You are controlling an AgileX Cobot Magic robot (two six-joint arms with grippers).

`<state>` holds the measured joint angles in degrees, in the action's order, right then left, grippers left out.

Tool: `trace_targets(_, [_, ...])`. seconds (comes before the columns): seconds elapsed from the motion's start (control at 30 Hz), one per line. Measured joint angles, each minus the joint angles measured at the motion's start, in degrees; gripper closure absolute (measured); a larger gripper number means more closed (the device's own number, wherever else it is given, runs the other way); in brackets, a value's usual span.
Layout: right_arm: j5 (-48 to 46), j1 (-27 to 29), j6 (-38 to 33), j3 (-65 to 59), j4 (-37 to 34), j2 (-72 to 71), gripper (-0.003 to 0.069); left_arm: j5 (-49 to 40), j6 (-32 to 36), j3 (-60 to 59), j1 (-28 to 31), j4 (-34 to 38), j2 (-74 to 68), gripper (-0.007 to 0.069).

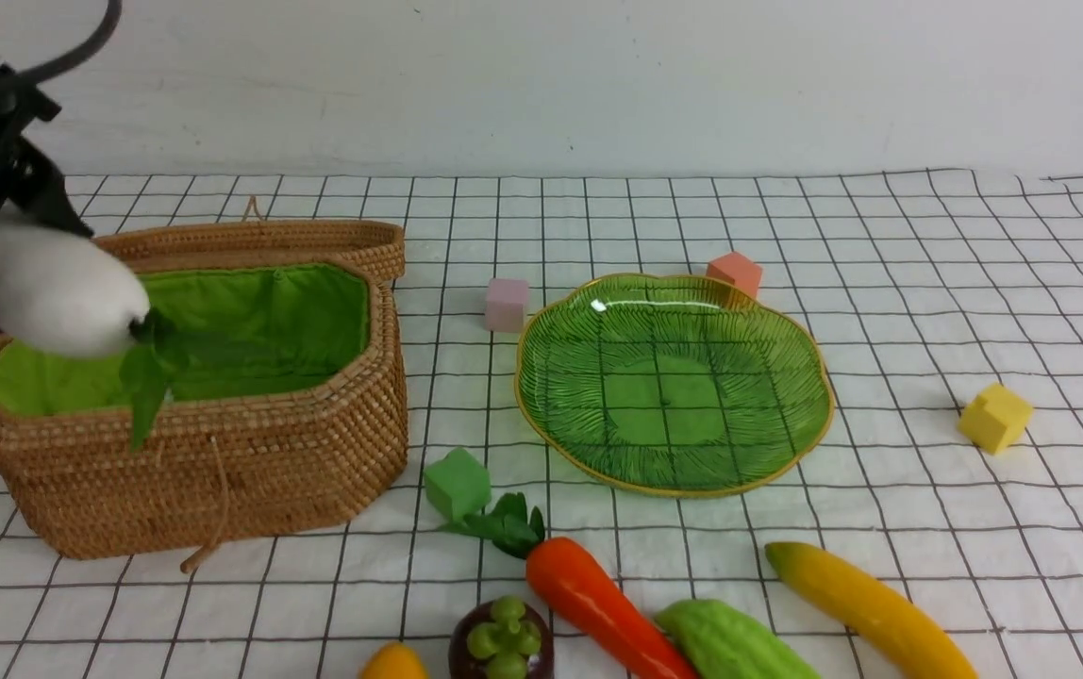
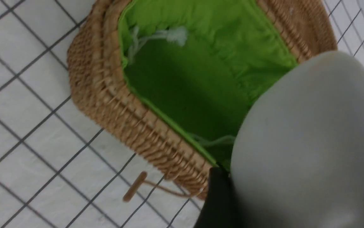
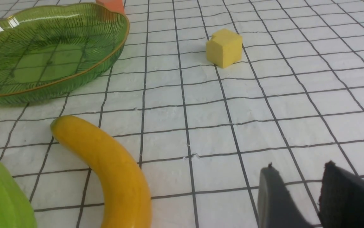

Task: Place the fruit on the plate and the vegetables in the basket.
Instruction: Take a daikon with your left arm and place it on the basket on the left.

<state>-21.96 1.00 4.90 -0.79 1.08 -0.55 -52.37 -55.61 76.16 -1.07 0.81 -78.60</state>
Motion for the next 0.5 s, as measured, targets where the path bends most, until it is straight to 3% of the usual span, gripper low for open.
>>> trace_targets(0.13, [0.0,0.0,0.0,0.0,0.0,0.0,0.0421,0.69,-5.22,3.99,0.0,-0.81,-8.05,0.0113])
trace_targets(0.27, [0.0,0.0,0.0,0.0,0.0,0.0,0.0421,0.64,-6.24,6.76,0.0,0.52,-15.55,0.0113])
trace_targets(0.5, [0.0,0.0,0.0,0.0,0.0,0.0,0.0421,0.64,-1.31,9.08,0.0,6.07,-20.28,0.008])
